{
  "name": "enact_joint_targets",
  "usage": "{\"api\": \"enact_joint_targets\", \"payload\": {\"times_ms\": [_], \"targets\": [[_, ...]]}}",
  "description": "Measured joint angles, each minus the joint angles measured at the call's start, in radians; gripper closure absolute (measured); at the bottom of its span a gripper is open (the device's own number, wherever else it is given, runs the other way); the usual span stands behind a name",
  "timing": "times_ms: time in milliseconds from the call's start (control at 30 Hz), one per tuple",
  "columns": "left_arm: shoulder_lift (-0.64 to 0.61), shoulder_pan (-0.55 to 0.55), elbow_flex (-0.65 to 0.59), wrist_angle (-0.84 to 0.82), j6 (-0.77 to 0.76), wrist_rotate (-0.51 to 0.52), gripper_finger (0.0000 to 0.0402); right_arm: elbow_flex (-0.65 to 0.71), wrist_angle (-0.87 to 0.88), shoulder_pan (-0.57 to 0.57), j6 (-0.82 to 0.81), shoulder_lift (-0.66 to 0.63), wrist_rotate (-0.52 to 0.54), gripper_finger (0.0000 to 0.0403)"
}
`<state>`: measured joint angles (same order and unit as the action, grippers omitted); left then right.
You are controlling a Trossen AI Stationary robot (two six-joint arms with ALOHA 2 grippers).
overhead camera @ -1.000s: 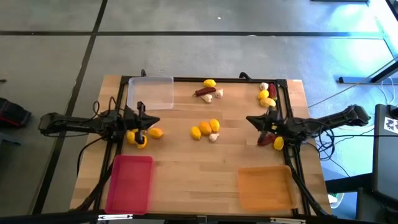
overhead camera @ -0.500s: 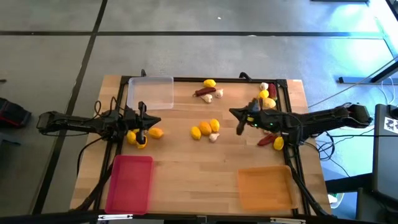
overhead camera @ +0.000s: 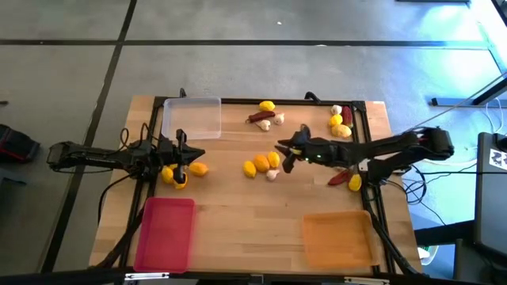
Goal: Sort produce into baskets
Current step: Put the yellow lemon into the left white bin
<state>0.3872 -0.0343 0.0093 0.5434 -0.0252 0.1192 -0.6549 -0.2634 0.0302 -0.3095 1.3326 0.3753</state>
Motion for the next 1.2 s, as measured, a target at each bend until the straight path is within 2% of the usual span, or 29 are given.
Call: {"api": "enact_joint_targets", "payload": {"times_ms": [200,367,533,1200], "targets": [[0.0,0.002,0.0,-0.001,-0.037,0.0,0.0398,-0.057,0.162,0.072,-0.098,0.125,-0.097,0.0186],[0.0,0.002,0.0,-0.011,-0.052,0.0,0.0398,-0.058,0.171,0.083,-0.113,0.201,-0.114,0.0146],[0.0,0.002,0.0,-0.009,-0.053,0.0,0.0398,-0.058,0.157,0.082,-0.161,0.24,-0.184,0.0143],[0.0,0.002,0.0,-0.008,-0.054,0.0,0.0398,-0.059,0.13,0.082,-0.282,0.329,-0.21,0.0152]]}}
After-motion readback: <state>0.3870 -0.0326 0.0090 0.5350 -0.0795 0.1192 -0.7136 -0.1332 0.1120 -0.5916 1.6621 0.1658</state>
